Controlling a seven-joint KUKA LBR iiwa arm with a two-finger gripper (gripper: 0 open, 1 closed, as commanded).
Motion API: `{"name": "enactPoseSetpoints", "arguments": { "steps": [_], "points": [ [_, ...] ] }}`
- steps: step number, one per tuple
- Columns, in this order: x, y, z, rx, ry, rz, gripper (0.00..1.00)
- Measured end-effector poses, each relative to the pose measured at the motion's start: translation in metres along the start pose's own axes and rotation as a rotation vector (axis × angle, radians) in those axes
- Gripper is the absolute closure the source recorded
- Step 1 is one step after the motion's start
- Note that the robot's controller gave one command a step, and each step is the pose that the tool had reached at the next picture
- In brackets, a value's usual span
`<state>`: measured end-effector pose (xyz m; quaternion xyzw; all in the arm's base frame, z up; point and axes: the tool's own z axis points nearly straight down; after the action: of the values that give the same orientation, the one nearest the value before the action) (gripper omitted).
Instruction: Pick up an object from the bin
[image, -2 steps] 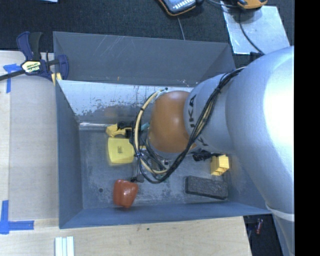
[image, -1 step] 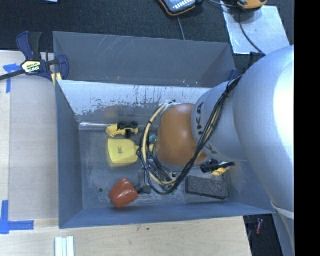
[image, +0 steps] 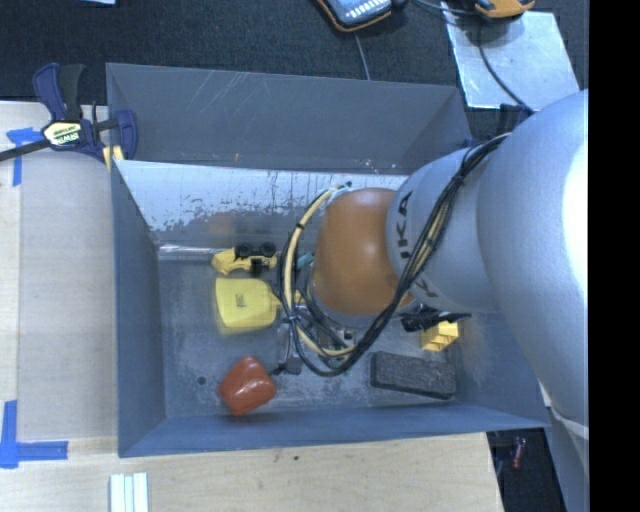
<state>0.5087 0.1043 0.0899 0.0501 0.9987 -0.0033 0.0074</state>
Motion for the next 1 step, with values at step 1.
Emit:
{"name": "enactPoseSetpoints", "arguments": {
  "steps": [1],
  "points": [
    [-0.0325,-0.0284,-0.0058,0.001,-0.001,-0.257,1.00]
  ]
}}
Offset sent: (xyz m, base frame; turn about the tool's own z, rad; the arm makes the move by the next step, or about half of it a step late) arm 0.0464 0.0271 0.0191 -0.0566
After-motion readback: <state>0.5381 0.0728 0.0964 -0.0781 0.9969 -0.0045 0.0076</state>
